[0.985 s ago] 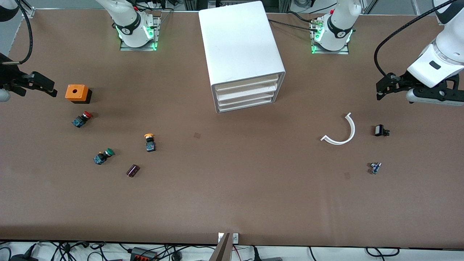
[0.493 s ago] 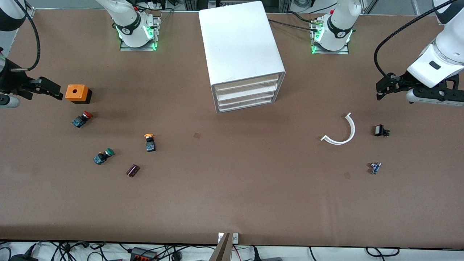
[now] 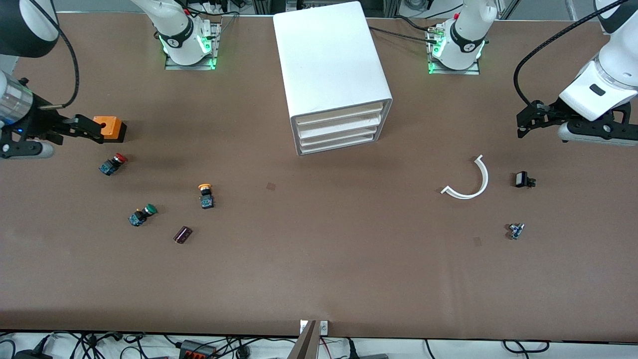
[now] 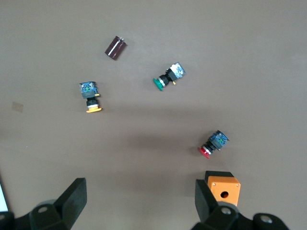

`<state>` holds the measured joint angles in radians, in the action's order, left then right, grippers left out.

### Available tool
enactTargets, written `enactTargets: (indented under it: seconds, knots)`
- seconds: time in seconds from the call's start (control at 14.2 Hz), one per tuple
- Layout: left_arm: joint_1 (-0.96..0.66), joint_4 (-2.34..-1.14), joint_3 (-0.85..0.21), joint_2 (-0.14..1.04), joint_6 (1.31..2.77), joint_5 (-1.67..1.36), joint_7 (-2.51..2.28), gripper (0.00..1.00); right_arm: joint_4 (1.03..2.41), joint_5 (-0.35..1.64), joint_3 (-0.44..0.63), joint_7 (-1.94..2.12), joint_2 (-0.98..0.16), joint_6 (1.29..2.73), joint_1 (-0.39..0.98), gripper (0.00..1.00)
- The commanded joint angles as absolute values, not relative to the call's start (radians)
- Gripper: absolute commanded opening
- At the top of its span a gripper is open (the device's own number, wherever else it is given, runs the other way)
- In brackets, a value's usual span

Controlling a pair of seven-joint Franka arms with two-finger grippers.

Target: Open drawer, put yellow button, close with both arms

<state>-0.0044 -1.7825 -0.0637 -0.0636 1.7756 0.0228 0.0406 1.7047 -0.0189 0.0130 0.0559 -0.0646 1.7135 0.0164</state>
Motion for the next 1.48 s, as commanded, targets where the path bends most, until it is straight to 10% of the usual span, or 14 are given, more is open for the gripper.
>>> enactTargets:
  seconds: [0.0,1.41]
  knots:
    - [0.009,-1.753,-0.078,-0.051,1.755,0.029,0.038,1.0,1.71,-0.029,0.011,0.049,-0.092,1.746,0.041,1.0]
    - [0.008,-1.752,-0.08,-0.051,1.729,0.029,0.029,1.0,1.703,-0.017,0.011,0.04,-0.379,1.98,0.158,1.0]
